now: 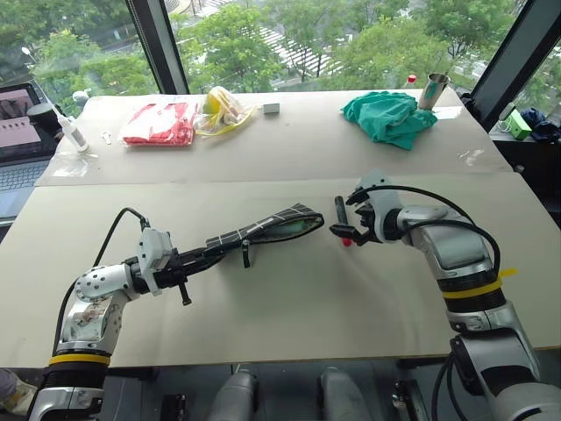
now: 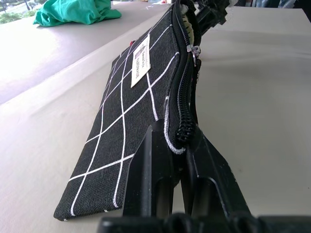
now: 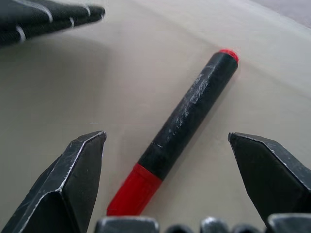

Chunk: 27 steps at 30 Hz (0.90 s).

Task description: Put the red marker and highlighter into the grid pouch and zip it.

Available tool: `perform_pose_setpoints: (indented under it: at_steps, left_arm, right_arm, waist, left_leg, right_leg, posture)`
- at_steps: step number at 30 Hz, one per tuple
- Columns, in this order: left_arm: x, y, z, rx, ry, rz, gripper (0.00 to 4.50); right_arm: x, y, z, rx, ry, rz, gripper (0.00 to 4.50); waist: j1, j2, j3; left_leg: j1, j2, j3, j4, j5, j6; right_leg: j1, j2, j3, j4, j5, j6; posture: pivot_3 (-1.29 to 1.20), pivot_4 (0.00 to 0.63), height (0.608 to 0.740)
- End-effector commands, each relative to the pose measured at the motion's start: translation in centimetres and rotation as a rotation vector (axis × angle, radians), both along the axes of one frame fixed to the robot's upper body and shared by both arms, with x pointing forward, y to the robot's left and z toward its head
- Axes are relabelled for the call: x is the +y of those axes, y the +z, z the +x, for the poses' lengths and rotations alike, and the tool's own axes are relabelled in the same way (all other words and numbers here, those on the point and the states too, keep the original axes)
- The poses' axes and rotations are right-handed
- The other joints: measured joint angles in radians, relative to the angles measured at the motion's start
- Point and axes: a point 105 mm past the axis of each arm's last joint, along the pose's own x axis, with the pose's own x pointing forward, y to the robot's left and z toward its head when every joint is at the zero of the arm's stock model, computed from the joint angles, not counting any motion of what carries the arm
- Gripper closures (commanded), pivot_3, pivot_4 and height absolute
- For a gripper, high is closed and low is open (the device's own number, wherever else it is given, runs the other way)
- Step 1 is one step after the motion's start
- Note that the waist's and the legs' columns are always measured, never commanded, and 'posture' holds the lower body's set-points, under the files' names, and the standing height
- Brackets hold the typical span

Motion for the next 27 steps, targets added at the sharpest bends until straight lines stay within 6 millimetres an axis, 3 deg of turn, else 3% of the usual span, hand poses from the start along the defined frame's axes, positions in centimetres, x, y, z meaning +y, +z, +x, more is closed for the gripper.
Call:
perform_pose_setpoints:
  at_steps: [1,4,7,13,17,20,21,23,24,27]
  left_arm:
    - [0.4,1.1,-0.1,-0.056,0.018,0.017,4.5]
    - [0.4,1.2,-0.2,-0.06,0.023,0.017,4.5]
    - [0.4,1.2,-0.3,-0.063,0.024,0.018,4.5]
    - [0.4,1.0,-0.4,-0.053,0.017,0.032,4.5]
    - [0.3,1.0,-0.4,-0.046,0.005,0.035,4.5]
    - [0.2,1.0,-0.3,-0.043,-0.002,0.037,4.5]
    - [0.2,1.0,-0.3,-0.042,-0.004,0.037,4.5]
    - [0.2,1.0,-0.2,-0.043,-0.006,0.041,4.5]
    - [0.2,1.0,-0.2,-0.043,-0.008,0.043,4.5]
    - [0.2,1.0,-0.1,-0.043,-0.011,0.045,4.5]
  right_arm:
    - [-0.6,-0.9,0.3,-0.006,-0.048,-0.06,0.26]
    - [-0.7,-1.8,0.3,0.003,-0.06,-0.075,1.0]
    - [-0.7,-2.2,0.1,0.004,-0.044,-0.083,2.02]
    - [-1.8,-0.3,0.8,-0.047,-0.058,-0.069,3.92]
    - [-2.0,2.9,2.1,-0.211,-0.029,-0.059,3.92]
    - [-1.8,9.5,1.7,-0.428,0.115,-0.001,3.92]
    - [-1.8,10.8,1.4,-0.459,0.15,0.016,3.92]
    - [-1.4,12.2,-0.6,-0.465,0.297,0.02,3.92]
    - [-0.9,12.6,-2.4,-0.464,0.427,-0.001,3.92]
    - [0.0,12.6,-6.3,-0.39,0.652,-0.053,3.92]
  waist:
    - [-0.001,0.0,0.0]
    - [0.0,0.0,0.0]
    - [0.002,-0.001,-0.001]
    - [0.008,-0.001,-0.001]
    - [0.009,-0.001,-0.001]
    - [0.002,0.0,0.0]
    - [0.0,0.001,0.001]
    - [0.0,0.001,0.001]
    - [0.0,0.001,0.001]
    - [0.002,0.001,0.001]
  left_leg:
    - [0.001,0.0,0.0,0.0,0.0,0.0]
    - [0.003,0.0,0.0,0.0,0.0,0.001]
    - [0.005,0.0,0.0,0.0,0.0,0.001]
    - [0.005,0.0,0.0,0.0,0.0,0.001]
    - [0.005,0.0,0.0,0.0,0.0,0.001]
    - [0.001,0.0,0.001,0.0,0.0,0.001]
    - [0.0,0.0,0.002,0.0,0.0,0.0]
    - [0.0,0.0,0.002,0.0,0.0,0.0]
    - [0.0,0.0,0.002,0.0,-0.001,0.001]
    - [0.0,0.001,0.001,0.0,-0.003,0.004]
  right_leg:
    - [0.001,0.0,0.0,0.0,0.0,0.0]
    - [0.003,0.0,0.0,0.0,0.0,0.0]
    - [0.005,0.0,0.0,0.0,0.0,0.0]
    - [0.006,0.0,-0.001,-0.001,0.0,0.0]
    - [0.006,0.0,-0.001,-0.001,0.0,0.0]
    - [0.001,0.0,0.0,0.0,0.0,0.0]
    - [0.0,0.0,0.0,0.0,0.0,0.0]
    - [0.0,0.0,0.0,0.0,0.0,0.0]
    - [0.0,0.0,-0.001,-0.001,0.0,0.0]
    - [0.003,0.001,-0.003,-0.003,0.0,0.0]
  posture:
    - [0.0,0.15,0.74]
    - [0.0,0.15,0.74]
    - [0.0,0.15,0.74]
    - [0.0,0.15,0.74]
    - [0.0,0.15,0.74]
    - [0.0,0.15,0.74]
    - [0.0,0.15,0.74]
    - [0.0,0.15,0.74]
    - [0.0,0.15,0.74]
    - [0.0,0.15,0.74]
